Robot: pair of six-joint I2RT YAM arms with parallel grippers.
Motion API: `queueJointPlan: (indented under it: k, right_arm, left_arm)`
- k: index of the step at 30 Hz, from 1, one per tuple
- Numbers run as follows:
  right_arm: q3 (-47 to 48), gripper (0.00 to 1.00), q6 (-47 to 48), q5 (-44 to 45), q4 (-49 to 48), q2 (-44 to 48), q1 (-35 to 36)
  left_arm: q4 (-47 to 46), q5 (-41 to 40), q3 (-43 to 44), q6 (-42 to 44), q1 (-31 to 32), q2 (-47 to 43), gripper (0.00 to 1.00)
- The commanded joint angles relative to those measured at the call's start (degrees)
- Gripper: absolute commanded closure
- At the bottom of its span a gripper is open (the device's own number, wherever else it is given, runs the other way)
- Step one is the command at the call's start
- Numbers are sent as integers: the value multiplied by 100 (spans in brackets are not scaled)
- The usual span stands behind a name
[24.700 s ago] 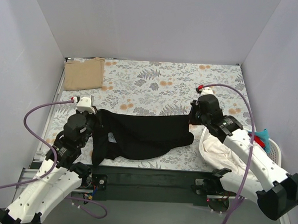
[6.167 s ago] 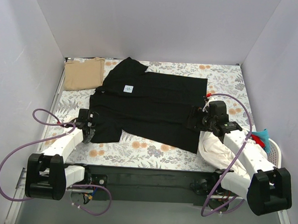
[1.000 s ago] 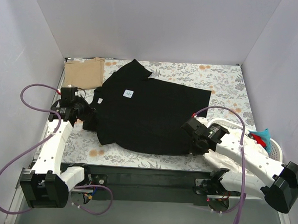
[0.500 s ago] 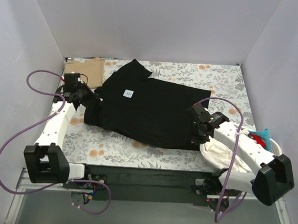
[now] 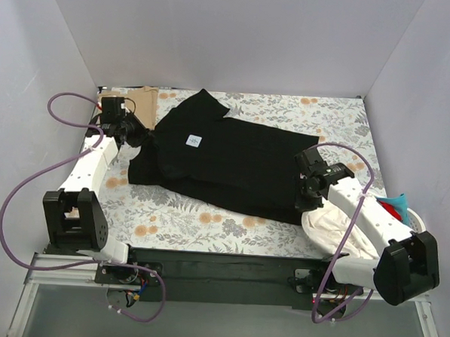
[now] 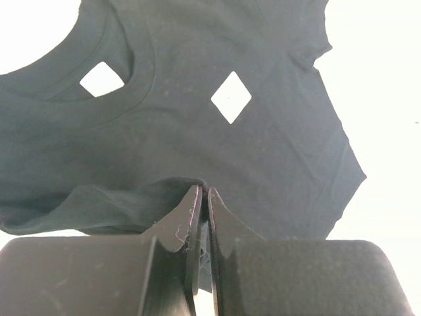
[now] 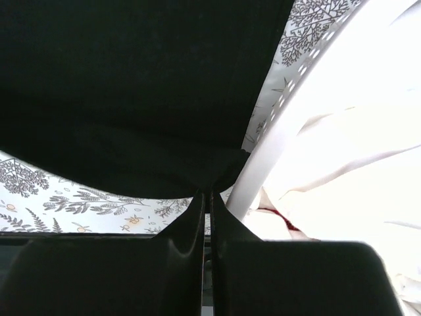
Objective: Fold and stack the t-shirts
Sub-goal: Fold the tshirt
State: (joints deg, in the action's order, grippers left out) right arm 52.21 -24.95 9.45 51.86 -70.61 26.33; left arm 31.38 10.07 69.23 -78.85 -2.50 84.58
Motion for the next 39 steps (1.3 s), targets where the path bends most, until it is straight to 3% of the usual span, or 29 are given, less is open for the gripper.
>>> queueJointPlan:
  k: [1, 39]
  right_arm:
    - [264, 99, 324, 13, 18, -75, -224]
    - [606, 99, 843, -128, -132, -1069, -997]
  left_arm:
    - [-132, 197, 327, 45, 13, 164, 100]
    - [-369, 496, 1206, 106, 13, 1421, 100]
